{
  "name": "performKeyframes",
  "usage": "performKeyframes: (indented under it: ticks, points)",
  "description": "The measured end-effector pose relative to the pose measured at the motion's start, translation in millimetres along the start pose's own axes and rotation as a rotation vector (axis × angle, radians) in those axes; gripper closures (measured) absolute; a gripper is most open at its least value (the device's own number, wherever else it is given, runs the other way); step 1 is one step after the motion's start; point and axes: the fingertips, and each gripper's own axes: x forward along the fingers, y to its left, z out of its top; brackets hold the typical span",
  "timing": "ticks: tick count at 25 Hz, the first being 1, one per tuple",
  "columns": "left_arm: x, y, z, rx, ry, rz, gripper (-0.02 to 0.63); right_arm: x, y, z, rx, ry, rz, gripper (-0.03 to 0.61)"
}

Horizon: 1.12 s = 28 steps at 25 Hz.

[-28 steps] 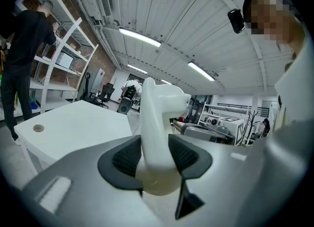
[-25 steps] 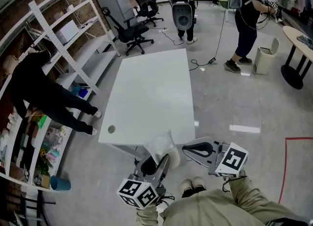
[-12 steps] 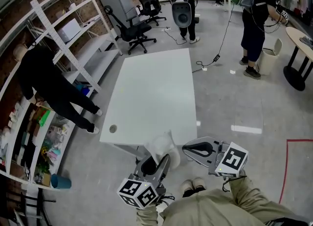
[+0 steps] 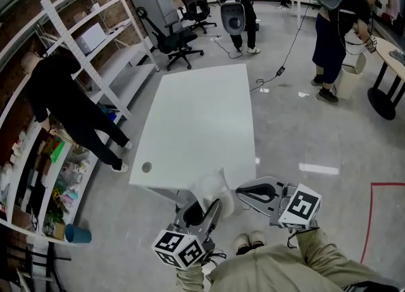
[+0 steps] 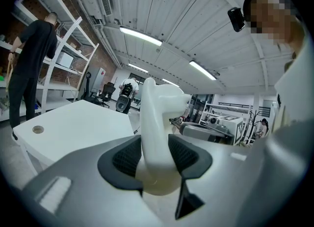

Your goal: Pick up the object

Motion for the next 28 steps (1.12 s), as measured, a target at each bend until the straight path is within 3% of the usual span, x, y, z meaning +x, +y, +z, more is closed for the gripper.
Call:
performKeyframes:
  ticks: [28]
  points:
    - [20.0, 28.6, 6.2, -0.034, 0.024, 0.051, 0.436, 19.9, -35.0, -6.9, 0.051, -0.020, 0.041, 0.574]
